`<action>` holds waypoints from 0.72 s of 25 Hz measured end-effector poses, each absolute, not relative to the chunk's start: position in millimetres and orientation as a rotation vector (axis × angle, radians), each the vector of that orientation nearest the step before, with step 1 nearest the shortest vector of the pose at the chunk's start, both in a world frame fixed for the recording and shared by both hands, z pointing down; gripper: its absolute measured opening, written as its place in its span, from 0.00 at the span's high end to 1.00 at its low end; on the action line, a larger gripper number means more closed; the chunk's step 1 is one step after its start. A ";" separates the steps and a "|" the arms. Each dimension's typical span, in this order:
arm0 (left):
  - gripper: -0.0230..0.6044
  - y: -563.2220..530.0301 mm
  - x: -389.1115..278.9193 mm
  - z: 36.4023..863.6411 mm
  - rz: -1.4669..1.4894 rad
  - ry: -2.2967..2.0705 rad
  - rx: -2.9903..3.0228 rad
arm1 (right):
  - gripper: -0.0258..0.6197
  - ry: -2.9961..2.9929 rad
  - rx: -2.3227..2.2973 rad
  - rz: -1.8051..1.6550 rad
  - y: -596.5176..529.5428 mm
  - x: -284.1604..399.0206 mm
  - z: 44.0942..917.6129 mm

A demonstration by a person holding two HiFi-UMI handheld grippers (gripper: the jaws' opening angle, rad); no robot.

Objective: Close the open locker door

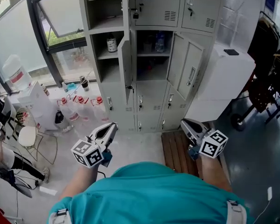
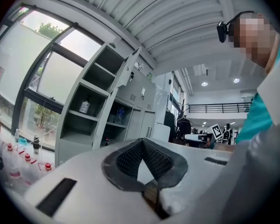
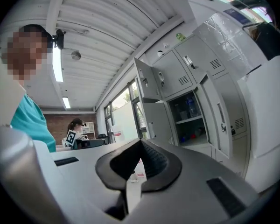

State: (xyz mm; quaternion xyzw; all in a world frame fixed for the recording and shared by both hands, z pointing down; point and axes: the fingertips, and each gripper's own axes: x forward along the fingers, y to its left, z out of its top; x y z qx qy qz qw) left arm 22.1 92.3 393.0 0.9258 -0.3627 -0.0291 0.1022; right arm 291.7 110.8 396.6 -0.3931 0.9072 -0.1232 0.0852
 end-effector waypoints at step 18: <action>0.96 -95.0 38.2 325.2 -0.121 -1.185 2.829 | 0.96 2.730 -1.151 -0.283 -112.0 277.8 345.4</action>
